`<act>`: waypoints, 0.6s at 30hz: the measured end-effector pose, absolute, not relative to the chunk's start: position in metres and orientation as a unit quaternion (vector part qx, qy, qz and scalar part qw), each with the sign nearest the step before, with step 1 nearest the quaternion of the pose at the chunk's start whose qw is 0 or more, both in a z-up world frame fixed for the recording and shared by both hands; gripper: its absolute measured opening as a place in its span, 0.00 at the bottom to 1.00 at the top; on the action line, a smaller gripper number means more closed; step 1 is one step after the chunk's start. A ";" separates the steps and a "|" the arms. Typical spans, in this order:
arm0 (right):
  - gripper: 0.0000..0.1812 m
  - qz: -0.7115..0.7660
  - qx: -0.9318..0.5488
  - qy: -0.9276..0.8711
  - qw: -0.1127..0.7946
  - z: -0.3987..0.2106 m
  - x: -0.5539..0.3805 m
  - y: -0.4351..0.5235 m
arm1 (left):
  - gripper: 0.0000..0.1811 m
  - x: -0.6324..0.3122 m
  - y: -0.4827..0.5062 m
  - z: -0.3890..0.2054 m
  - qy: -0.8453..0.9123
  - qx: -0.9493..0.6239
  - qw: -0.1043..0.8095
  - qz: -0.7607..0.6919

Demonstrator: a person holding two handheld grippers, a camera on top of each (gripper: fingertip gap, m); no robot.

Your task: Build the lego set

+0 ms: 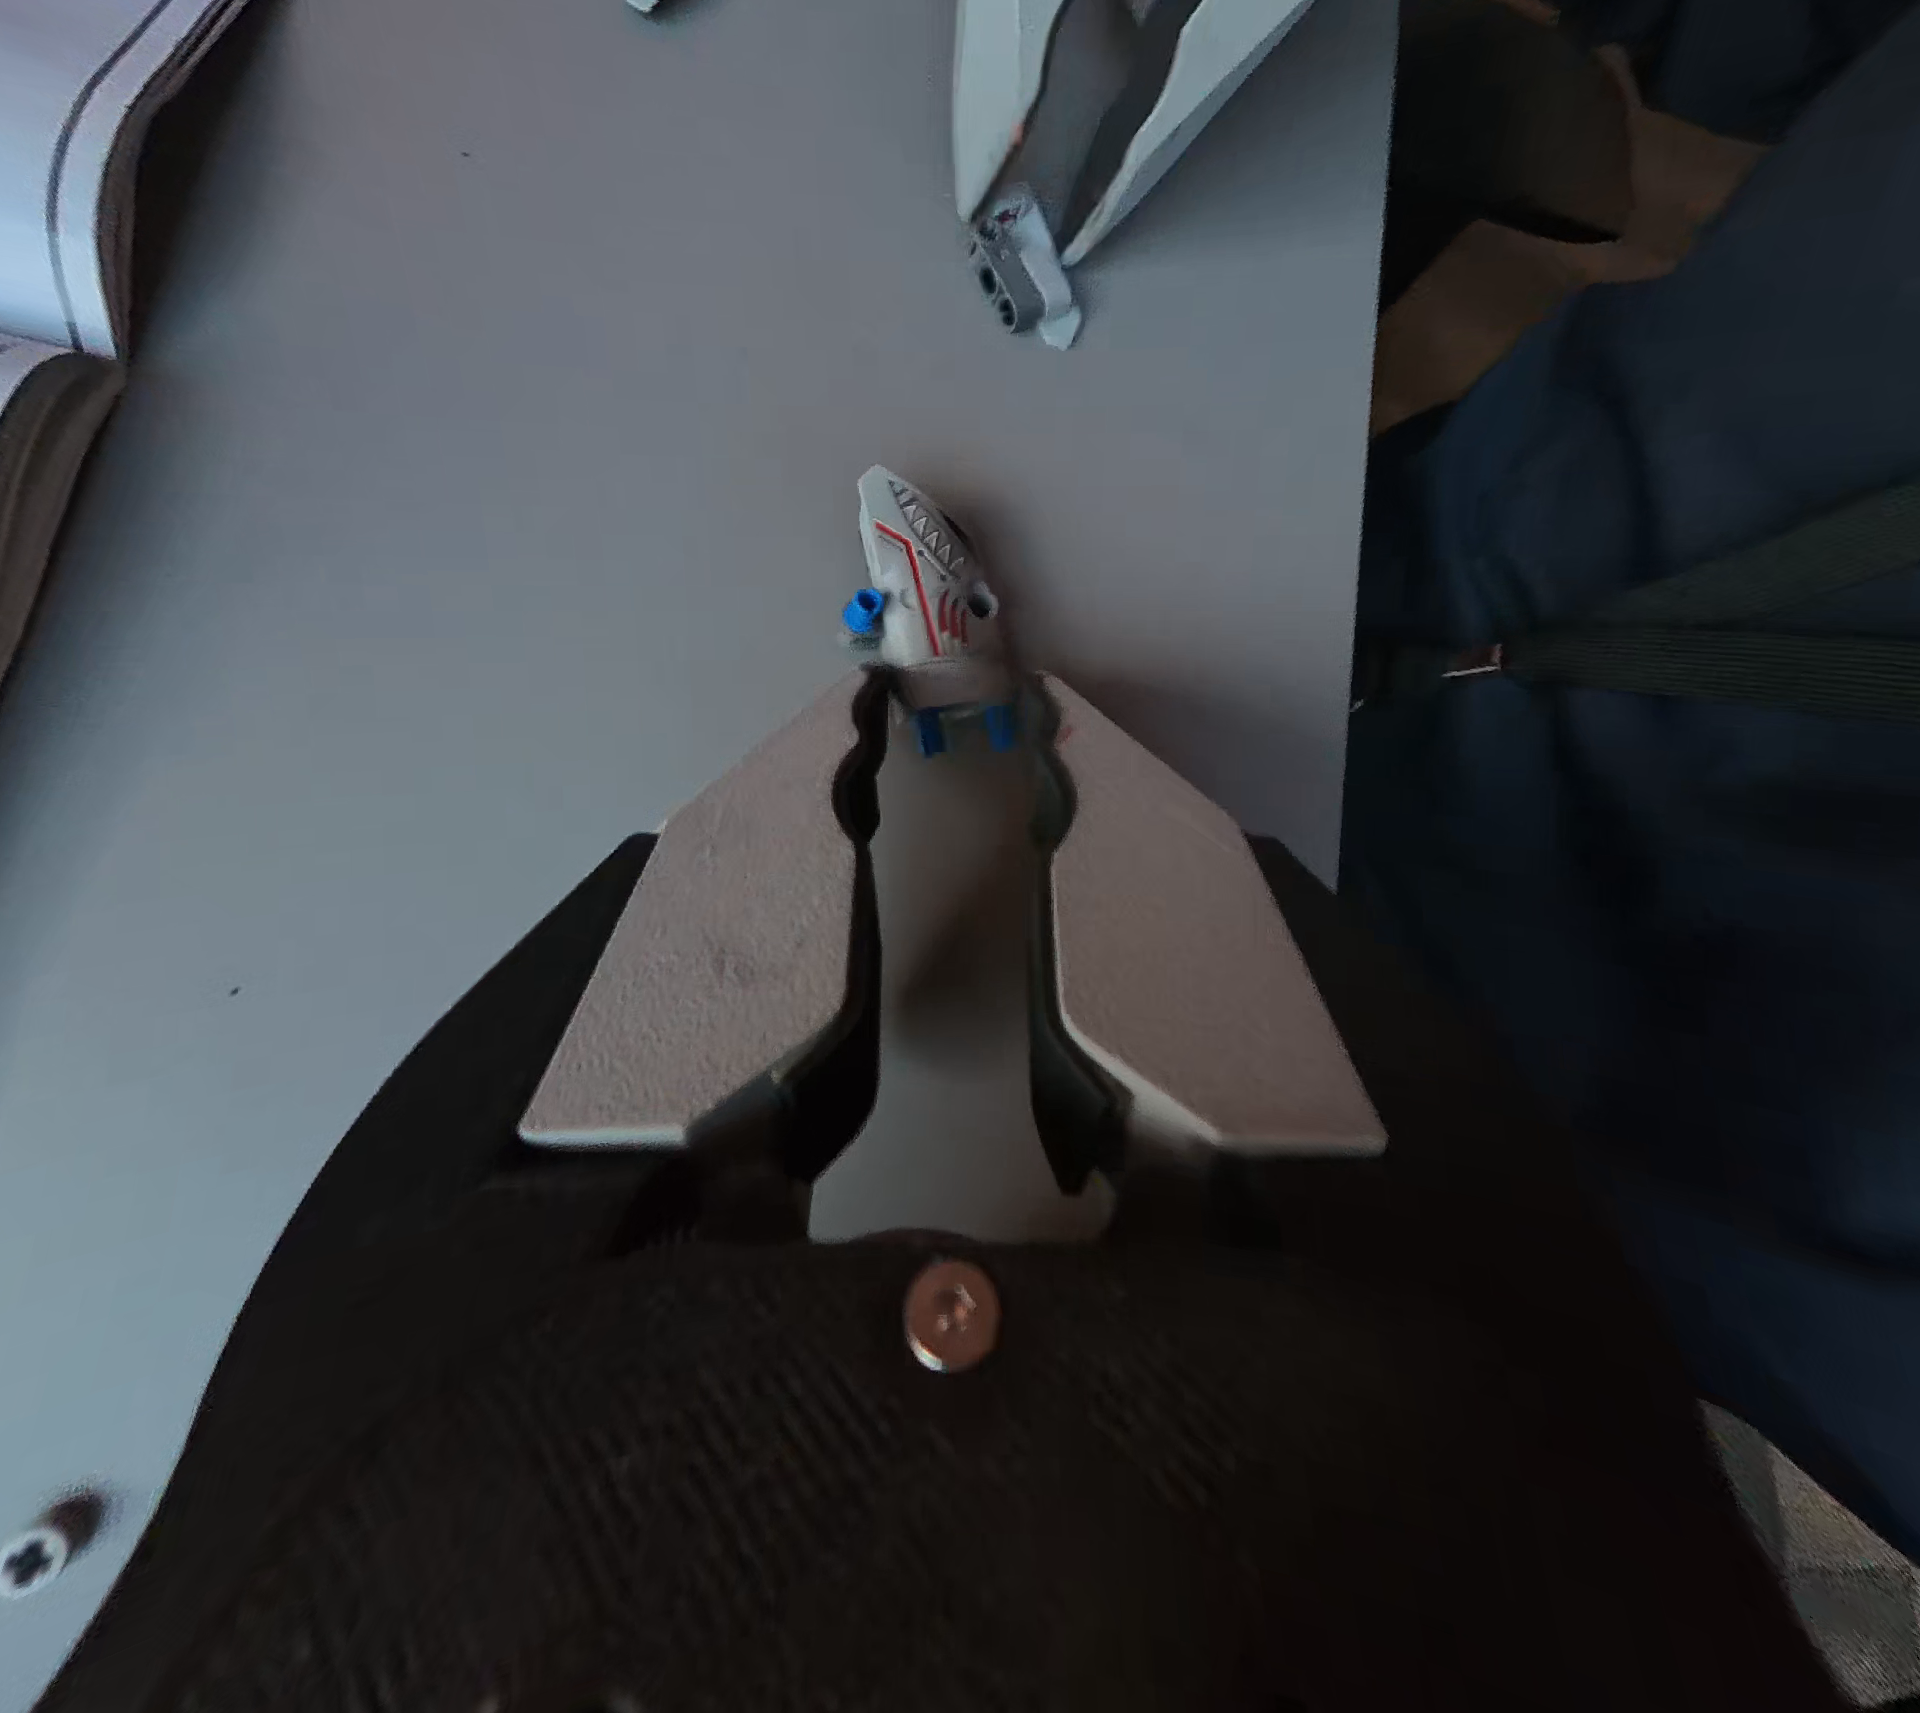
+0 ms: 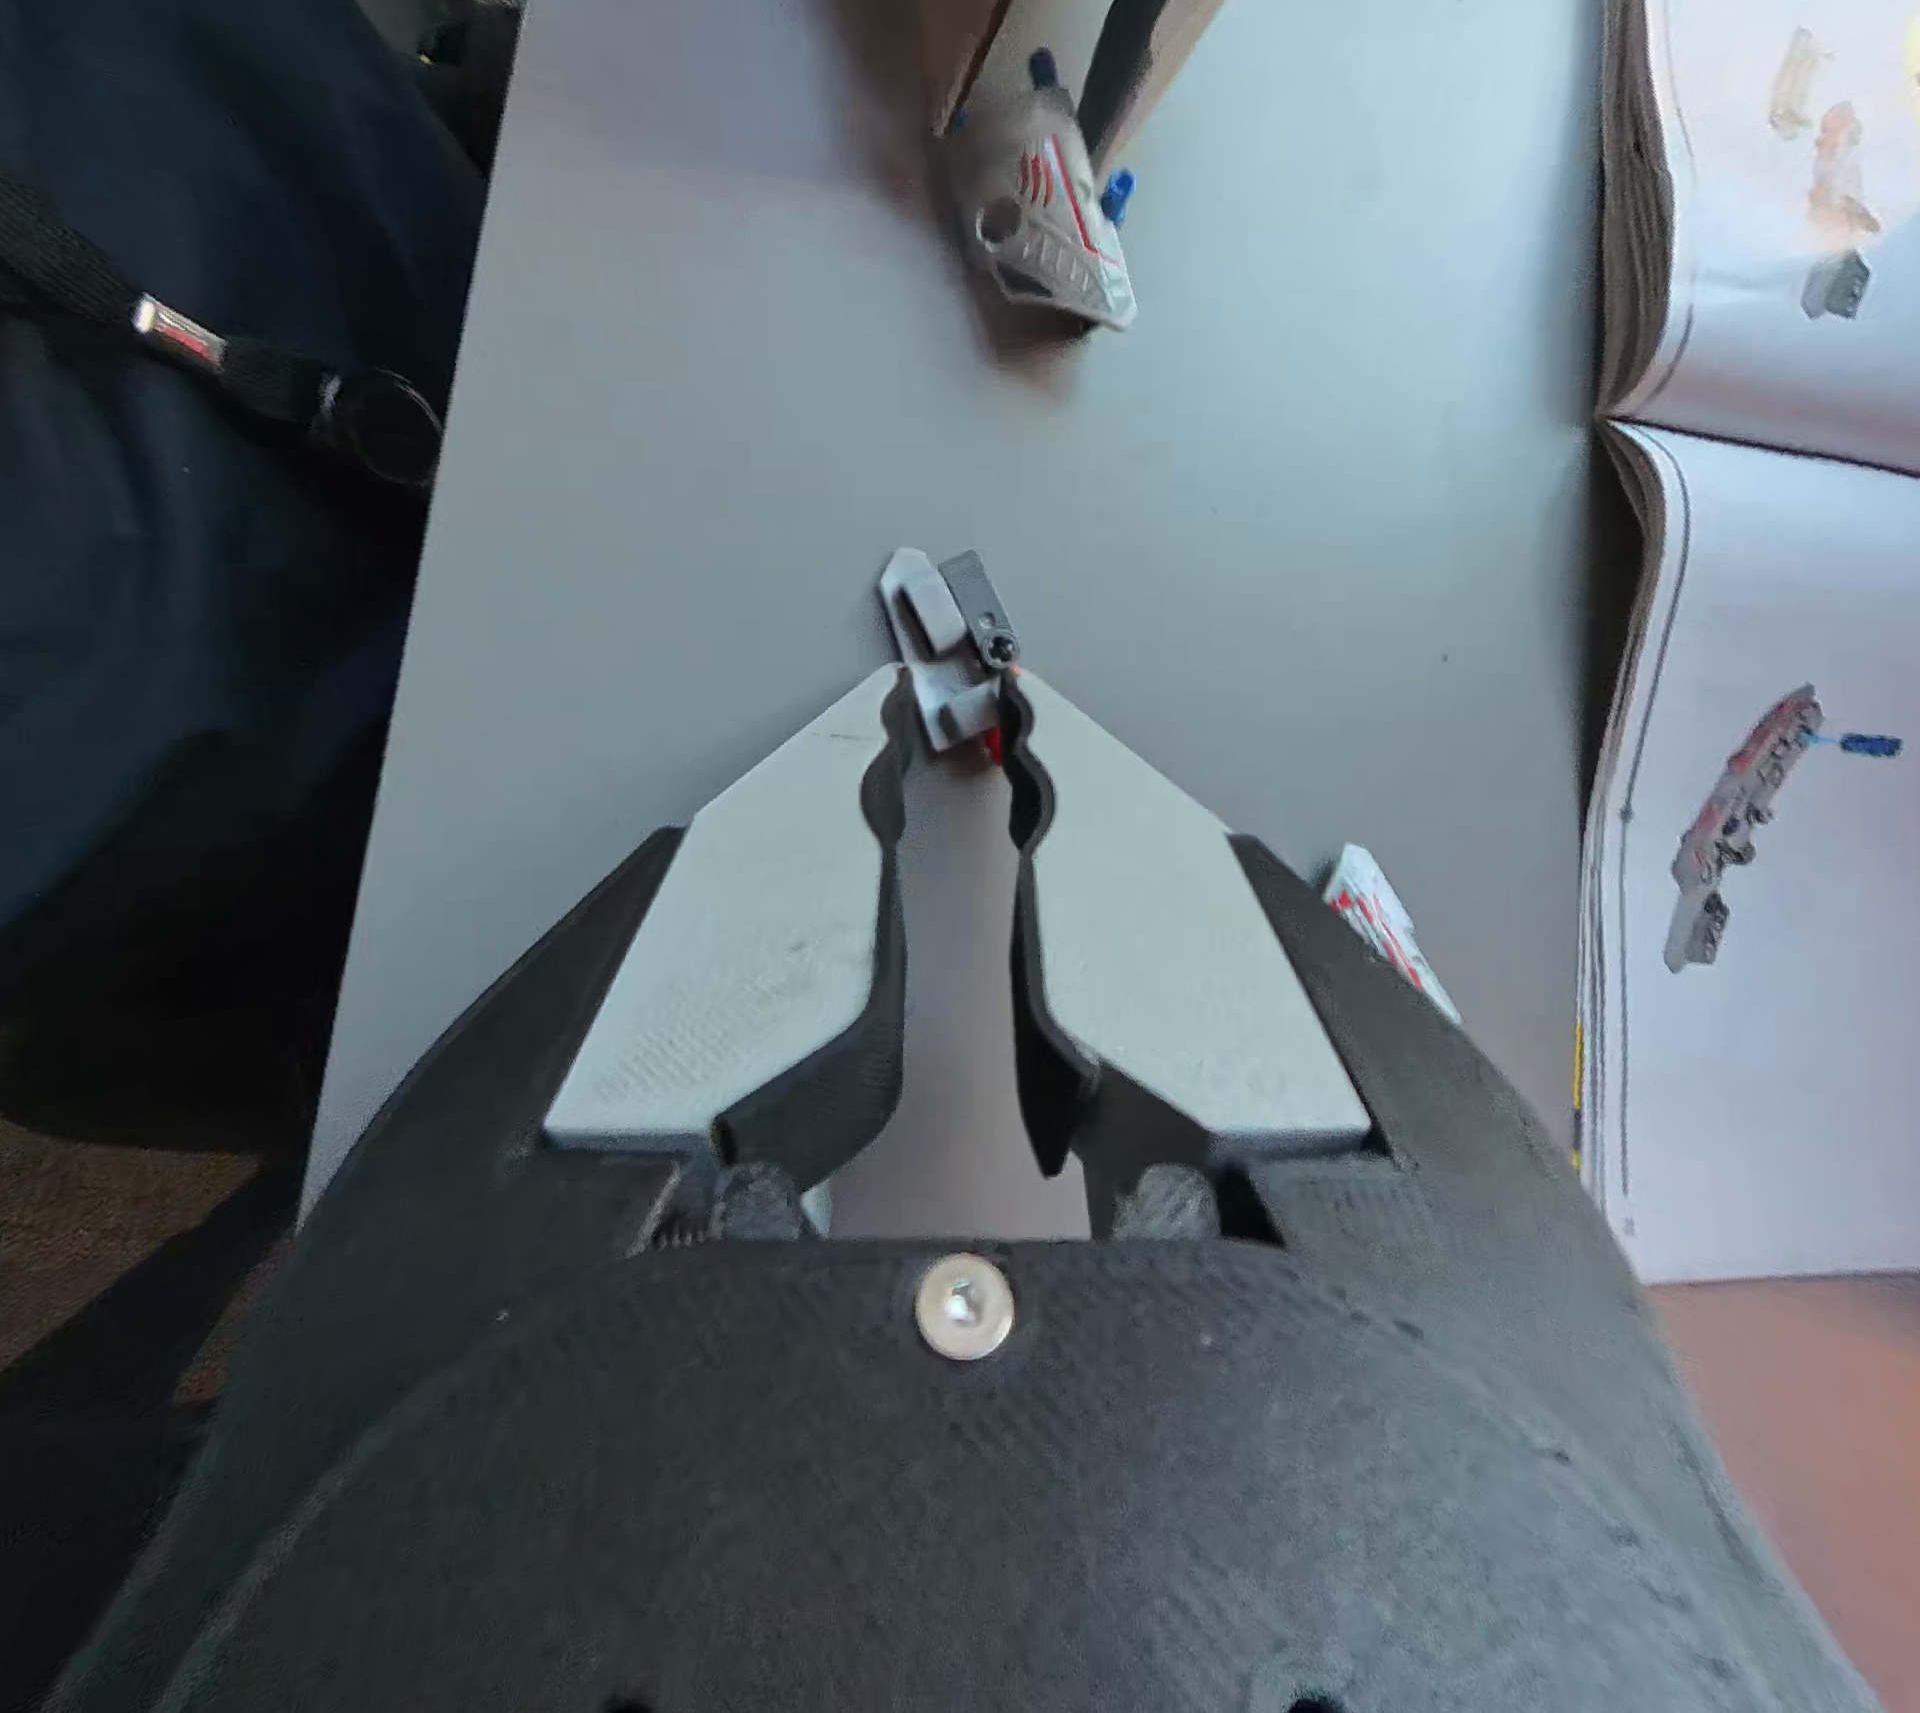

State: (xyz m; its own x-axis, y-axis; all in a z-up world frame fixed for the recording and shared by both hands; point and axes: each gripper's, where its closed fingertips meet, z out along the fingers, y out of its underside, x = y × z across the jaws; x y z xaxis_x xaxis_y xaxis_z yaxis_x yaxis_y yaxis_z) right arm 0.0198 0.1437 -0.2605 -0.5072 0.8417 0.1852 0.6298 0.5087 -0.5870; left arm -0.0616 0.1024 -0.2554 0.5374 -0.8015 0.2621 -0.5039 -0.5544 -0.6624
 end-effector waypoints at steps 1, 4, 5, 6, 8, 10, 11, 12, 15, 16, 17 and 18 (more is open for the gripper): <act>0.07 0.235 -0.439 -0.837 0.228 -0.261 0.019 0.142 | 0.12 -0.059 0.101 -0.255 0.396 -0.832 0.259 -0.288; 0.06 0.236 -0.451 -0.829 0.233 -0.261 0.019 0.147 | 0.13 -0.064 0.103 -0.256 0.404 -0.830 0.273 -0.271; 0.06 0.232 -0.456 -0.825 0.241 -0.261 0.020 0.150 | 0.13 -0.069 0.106 -0.255 0.398 -0.833 0.281 -0.261; 0.06 0.232 -0.462 -0.820 0.246 -0.260 0.021 0.153 | 0.14 -0.073 0.108 -0.253 0.392 -0.833 0.292 -0.259; 0.06 0.243 -0.481 -0.803 0.256 -0.257 0.024 0.159 | 0.16 -0.077 0.106 -0.244 0.382 -0.825 0.316 -0.273; 0.06 0.258 -0.500 -0.781 0.270 -0.252 0.025 0.167 | 0.16 -0.083 0.106 -0.237 0.369 -0.822 0.340 -0.268; 0.06 0.266 -0.509 -0.771 0.276 -0.248 0.025 0.171 | 0.16 -0.086 0.106 -0.234 0.364 -0.822 0.351 -0.263; 0.06 0.275 -0.516 -0.762 0.278 -0.244 0.024 0.173 | 0.16 -0.087 0.105 -0.231 0.361 -0.821 0.360 -0.258; 0.06 0.304 -0.530 -0.739 0.284 -0.231 0.016 0.175 | 0.16 -0.089 0.104 -0.222 0.362 -0.813 0.397 -0.226; 0.07 0.318 -0.530 -0.734 0.280 -0.226 0.011 0.172 | 0.16 -0.088 0.104 -0.219 0.370 -0.807 0.411 -0.209; 0.06 0.334 -0.528 -0.731 0.272 -0.221 0.006 0.166 | 0.16 -0.084 0.104 -0.216 0.381 -0.799 0.424 -0.190; 0.06 0.350 -0.526 -0.730 0.260 -0.217 -0.001 0.159 | 0.16 -0.079 0.102 -0.214 0.396 -0.790 0.434 -0.174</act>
